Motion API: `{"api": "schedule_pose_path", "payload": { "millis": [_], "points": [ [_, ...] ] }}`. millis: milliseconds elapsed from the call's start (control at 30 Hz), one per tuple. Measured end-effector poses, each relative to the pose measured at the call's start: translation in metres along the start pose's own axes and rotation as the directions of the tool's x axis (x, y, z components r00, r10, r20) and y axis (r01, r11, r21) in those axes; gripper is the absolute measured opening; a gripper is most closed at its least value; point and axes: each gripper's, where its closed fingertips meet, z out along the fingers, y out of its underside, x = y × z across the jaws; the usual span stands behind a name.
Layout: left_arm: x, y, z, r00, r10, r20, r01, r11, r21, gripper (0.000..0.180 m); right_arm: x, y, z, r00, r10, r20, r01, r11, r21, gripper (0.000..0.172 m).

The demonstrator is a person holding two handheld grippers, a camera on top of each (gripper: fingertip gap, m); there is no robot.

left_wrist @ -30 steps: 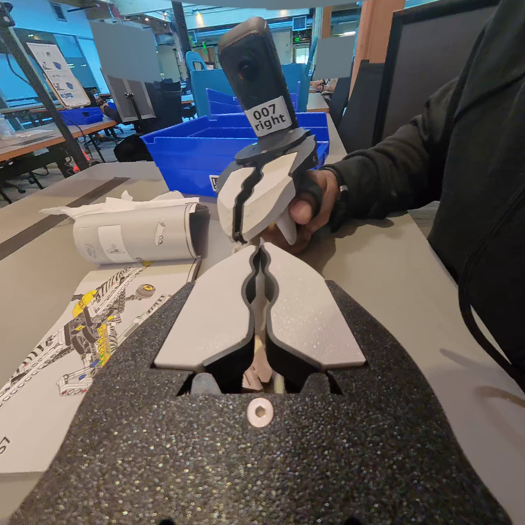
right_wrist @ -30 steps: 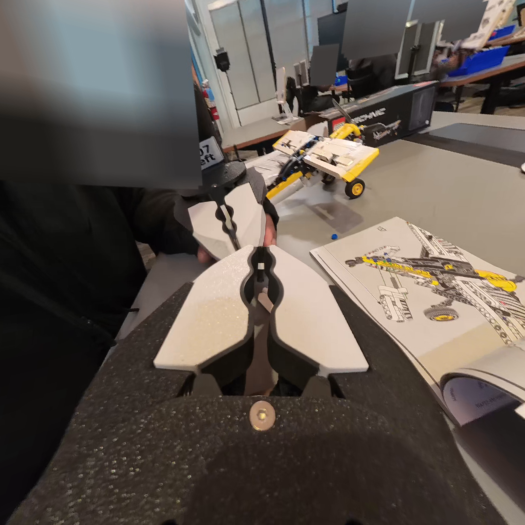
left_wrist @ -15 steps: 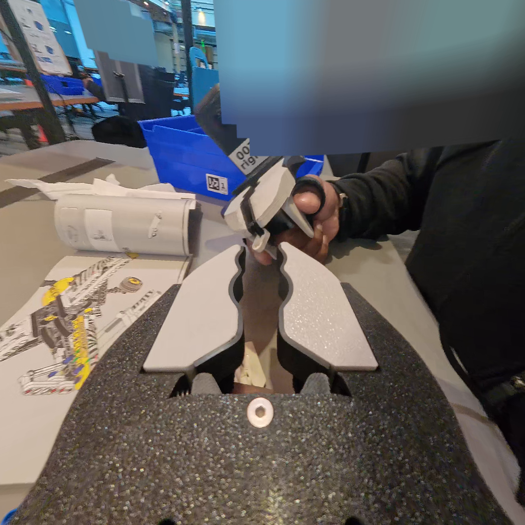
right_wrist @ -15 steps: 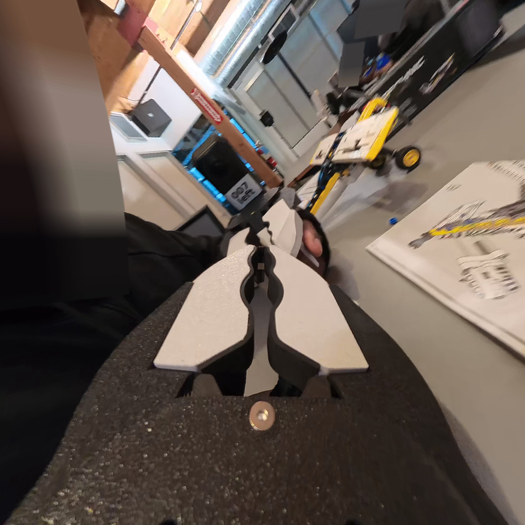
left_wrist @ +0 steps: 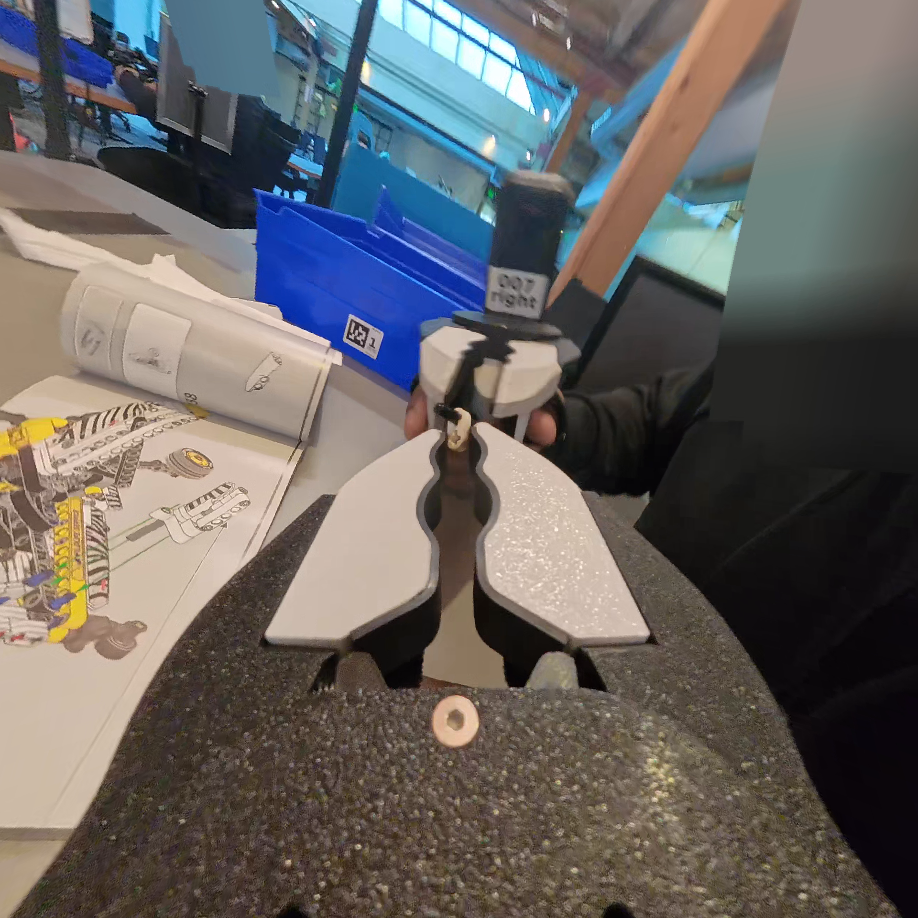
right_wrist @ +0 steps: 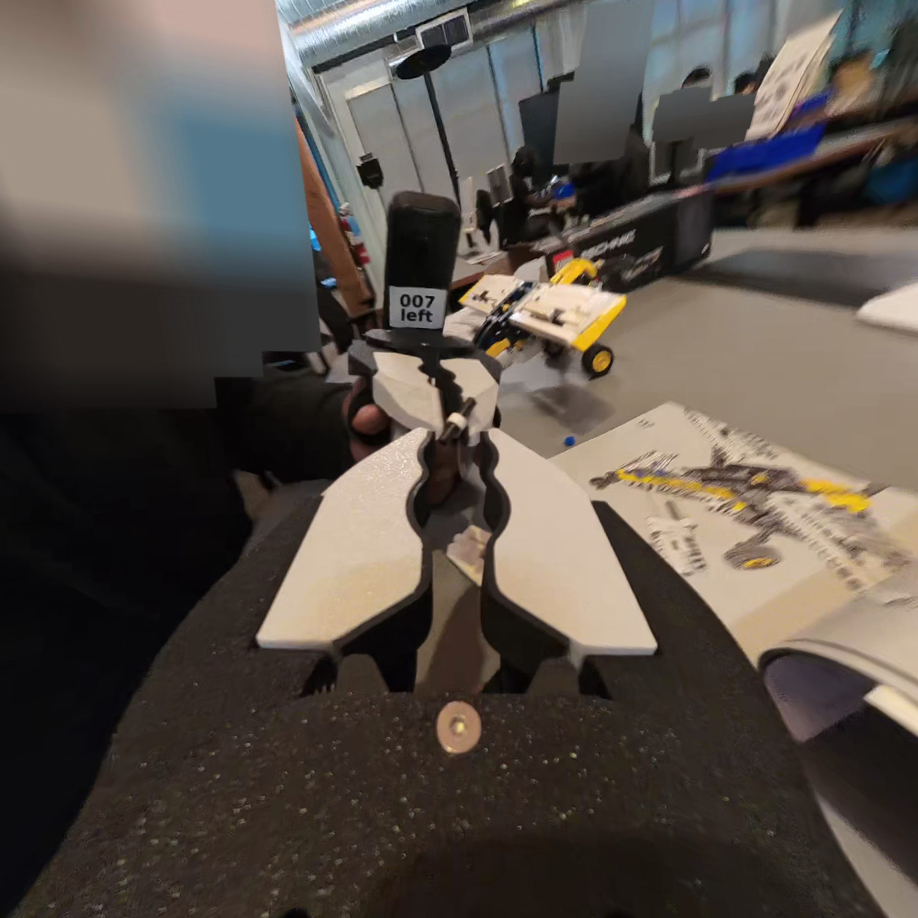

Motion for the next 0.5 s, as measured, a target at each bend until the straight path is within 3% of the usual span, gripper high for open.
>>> {"api": "schedule_pose_path", "payload": {
  "millis": [200, 500],
  "points": [
    [-0.0008, -0.004, -0.0002, 0.988, -0.152, -0.024, 0.153, 0.987, 0.047, 0.008, 0.0001, -0.0061, -0.0009, 0.88, -0.426, -0.211, 0.423, 0.904, -0.06, 0.018],
    [0.003, 0.0, 0.0061, 0.973, -0.228, -0.031, 0.229, 0.972, 0.043, 0.008, -0.0004, 0.0038, 0.0046, 0.713, -0.647, -0.27, 0.617, 0.762, -0.198, 0.014]
  ]
}}
